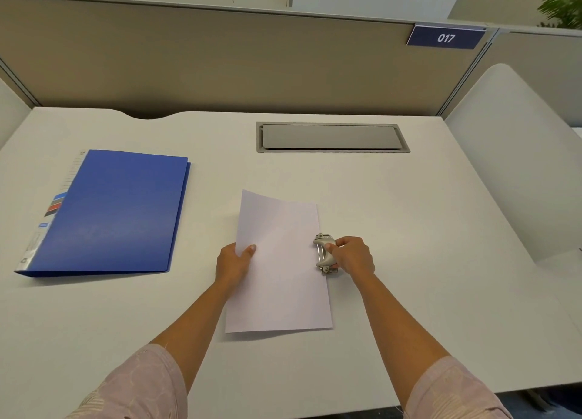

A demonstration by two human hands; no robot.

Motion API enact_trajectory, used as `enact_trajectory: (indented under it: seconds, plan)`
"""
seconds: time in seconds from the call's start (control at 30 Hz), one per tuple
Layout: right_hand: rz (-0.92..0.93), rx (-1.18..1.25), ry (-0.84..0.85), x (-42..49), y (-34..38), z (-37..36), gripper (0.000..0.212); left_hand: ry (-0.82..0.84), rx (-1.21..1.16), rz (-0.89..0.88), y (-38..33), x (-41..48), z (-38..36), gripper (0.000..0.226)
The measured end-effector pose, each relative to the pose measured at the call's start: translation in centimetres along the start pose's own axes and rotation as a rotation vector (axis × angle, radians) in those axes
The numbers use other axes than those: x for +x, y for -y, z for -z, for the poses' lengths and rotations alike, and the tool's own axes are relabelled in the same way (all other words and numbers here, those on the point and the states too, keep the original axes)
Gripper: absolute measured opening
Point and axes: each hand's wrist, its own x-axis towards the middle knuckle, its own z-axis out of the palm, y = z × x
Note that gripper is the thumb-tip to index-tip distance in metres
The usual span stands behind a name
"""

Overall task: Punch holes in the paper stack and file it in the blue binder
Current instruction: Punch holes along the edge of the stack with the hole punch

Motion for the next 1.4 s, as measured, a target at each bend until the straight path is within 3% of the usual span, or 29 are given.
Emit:
enact_trajectory:
  seconds: [0.43,0.67,1.07,1.27,1.4]
  plan:
    - [-0.127,-0.024,0.074,1.7,0.8,1.5,0.030,0.051,0.042,-0.016,0.4,0.7,0.3,0.035]
    - [-0.267,-0.119,0.131,2.8,1.4,1.6,0.058,0.043,0.072,-0.026,0.7,0.9,0.2,0.036]
    - [-0.250,-0.317,0.214,5.9,0.6,0.6,0.050,0.039,0.102,-0.036,1.2,1.2,0.1,0.040]
    - [-0.297,-0.376,0.131,5.9,0.6,0.4,0.055,0.037,0.094,-0.044,1.4,1.3,0.1,0.039]
    - [-0.265,-0.403,0.076,5.5,0.5,0.5,0.078,0.029,0.093,-0.040,1.5,1.4,0.0,0.040]
